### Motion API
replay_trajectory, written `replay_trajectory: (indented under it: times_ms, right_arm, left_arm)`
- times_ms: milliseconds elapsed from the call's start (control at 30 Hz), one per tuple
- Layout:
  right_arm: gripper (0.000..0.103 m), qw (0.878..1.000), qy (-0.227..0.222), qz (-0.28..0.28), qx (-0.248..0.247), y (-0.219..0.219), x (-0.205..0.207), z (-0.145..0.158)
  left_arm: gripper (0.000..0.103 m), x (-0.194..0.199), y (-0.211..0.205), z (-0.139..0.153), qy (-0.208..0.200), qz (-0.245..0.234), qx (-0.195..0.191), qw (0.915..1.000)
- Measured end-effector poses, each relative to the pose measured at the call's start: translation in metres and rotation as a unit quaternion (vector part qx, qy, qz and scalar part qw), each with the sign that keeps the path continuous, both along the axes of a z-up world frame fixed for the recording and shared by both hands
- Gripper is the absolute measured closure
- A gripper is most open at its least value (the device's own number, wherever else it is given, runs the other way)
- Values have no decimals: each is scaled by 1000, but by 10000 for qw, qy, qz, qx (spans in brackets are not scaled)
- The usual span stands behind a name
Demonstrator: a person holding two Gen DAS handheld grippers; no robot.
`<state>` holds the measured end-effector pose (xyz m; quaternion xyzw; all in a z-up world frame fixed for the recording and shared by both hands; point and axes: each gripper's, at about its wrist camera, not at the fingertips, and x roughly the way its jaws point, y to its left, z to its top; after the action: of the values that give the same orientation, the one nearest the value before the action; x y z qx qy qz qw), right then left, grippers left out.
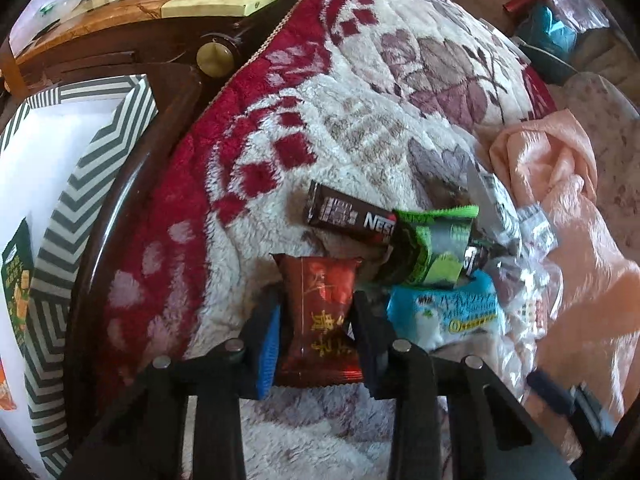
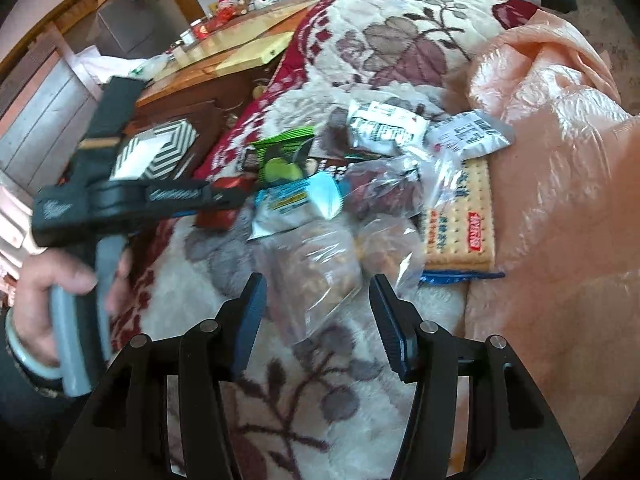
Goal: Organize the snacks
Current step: 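Grasp the clear bag of nuts with the right tool while the left tool lifts the red pack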
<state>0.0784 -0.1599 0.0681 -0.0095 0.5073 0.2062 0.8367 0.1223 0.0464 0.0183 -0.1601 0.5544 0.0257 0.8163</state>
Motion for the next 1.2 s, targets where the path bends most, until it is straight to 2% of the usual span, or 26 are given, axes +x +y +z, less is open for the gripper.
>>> replay_trajectory:
  times_ms: [100, 133, 167, 267, 433, 500, 567, 633, 733, 800, 1000, 1200]
  right_arm:
    - [47, 9994, -148, -93, -297, -1, 5, 3]
    - [38, 9995, -160, -181, -225, -5, 7, 3]
    - [34, 9994, -127, -306, -88, -9, 10, 2]
    - [31, 9983, 172, -524, 205, -14, 24, -9]
    - [23, 9991, 232, 23, -349, 10, 38, -27]
    - [23, 9989, 127, 221, -399, 15, 41, -29]
    - [26, 9989, 192, 303, -314, 14, 43, -34]
    - [44, 9985, 353, 387, -159, 13, 42, -41]
    - [58, 9979, 237, 549, -239, 16, 29, -38]
    - [62, 9979, 146, 583, -226, 18, 21, -31]
    - [65, 9980, -130, 617, -31, 18, -3, -11]
    - [65, 9973, -262, 684, 90, 21, -26, 4]
  left_arm:
    - [67, -6, 0, 0, -35, -51, 80, 9999]
    - [67, -6, -1, -1, -35, -72, 101, 9999]
    - [67, -6, -2, -3, -17, -89, 107, 9999]
    - [67, -7, -5, -4, -31, -104, 209, 9997]
    - [65, -6, -5, -5, -11, -129, 213, 9997]
    - [65, -6, -5, -6, -1, -133, 204, 9997]
    - [65, -6, -7, -6, -5, -152, 280, 9995]
    - [66, -6, -9, -5, -20, -187, 361, 9992]
    - [68, -9, -12, -3, -59, -258, 435, 9987]
    - [68, -14, -11, -1, -99, -262, 368, 9989]
    - [68, -31, -1, 9, -181, -243, 129, 9995]
    - [68, -58, 9, 21, -304, -228, 127, 9992]
